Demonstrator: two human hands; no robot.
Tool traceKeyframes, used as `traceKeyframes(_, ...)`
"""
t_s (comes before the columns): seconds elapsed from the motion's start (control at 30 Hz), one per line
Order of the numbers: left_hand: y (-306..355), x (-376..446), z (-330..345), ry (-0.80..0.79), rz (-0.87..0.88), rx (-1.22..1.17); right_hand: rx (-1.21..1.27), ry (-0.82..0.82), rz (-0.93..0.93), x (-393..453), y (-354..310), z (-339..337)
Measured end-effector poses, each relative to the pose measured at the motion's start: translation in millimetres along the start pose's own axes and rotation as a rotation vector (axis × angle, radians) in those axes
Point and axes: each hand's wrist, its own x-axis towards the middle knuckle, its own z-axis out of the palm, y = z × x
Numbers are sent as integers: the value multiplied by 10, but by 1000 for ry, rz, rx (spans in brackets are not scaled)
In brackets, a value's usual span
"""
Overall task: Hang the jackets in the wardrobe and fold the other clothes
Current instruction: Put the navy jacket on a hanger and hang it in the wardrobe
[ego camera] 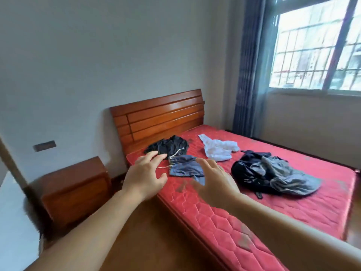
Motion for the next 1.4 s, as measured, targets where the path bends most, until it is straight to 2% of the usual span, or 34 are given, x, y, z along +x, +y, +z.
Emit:
traceKeyframes(0.27,1881,-129,690,-171,309,-102,-102,81,332,-1330,1388,-841)
traceKeyframes(0.47,2582,-143,1062,-257,432,-141,-164,86,512,-1824,1938,-1145)
traceKeyframes(0.7,2369,73,1455,-374,388,-125,-235,22,602,-1519,2118,-1064)
traceKeyframes(0.97,1985,823,1882,-434,318,-119,-230,-26,622,-799,2424,-720)
traceKeyframes(1.17,2075,1626,2511,-461,311,-121,-150,-46,664,-56,3124,-477)
traceKeyframes(1.4,2237,2656,3313,-520,262,-61,90,-22,753,1014,4129,-233)
